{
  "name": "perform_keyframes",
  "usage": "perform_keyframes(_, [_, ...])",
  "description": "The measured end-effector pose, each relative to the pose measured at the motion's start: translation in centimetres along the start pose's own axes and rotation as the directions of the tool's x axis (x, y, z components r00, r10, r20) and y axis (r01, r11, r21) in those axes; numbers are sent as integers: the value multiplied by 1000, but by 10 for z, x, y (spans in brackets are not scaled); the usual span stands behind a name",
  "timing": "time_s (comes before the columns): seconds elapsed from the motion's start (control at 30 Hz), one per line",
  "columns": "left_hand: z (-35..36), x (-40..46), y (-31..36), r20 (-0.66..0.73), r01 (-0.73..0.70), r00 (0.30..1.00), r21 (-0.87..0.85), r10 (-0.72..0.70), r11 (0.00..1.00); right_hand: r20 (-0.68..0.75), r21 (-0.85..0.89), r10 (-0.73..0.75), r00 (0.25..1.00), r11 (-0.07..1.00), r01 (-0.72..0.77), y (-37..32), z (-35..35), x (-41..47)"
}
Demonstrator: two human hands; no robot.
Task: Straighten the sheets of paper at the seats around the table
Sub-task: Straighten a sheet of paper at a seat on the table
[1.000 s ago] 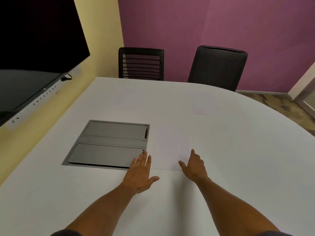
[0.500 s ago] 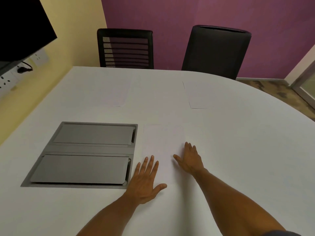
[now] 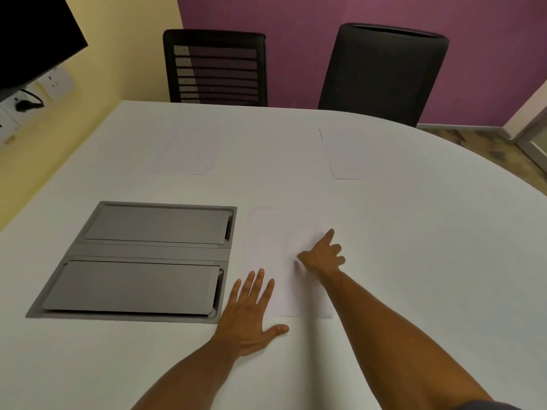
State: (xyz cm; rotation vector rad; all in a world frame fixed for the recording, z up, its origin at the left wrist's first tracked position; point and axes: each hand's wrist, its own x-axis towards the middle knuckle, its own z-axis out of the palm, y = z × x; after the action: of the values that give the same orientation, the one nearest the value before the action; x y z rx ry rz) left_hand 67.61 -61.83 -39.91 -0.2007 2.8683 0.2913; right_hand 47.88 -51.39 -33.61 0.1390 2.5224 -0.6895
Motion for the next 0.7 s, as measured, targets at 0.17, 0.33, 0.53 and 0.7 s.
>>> perform_keyframes(0.17, [0,1,-2,14,-3,1000,17,2,1000,-39,121,-6,999,993,11,7,-4,1])
perform_keyframes(0.33, [-5,4,-2,19,-9,1000,-15,9,1000,-90,350,4,996,936,28,25,-11,3])
perform_keyframes(0.53, [-40,12,-14,-4,150,988,-178,-153,973,-5,540,21,1000,841,-15,50,-3,-11])
perform_keyframes(0.7, [-72,-8,-27,13,352,921,-454,-389,819,111,636,-1,994,769,-70,70,11,-46])
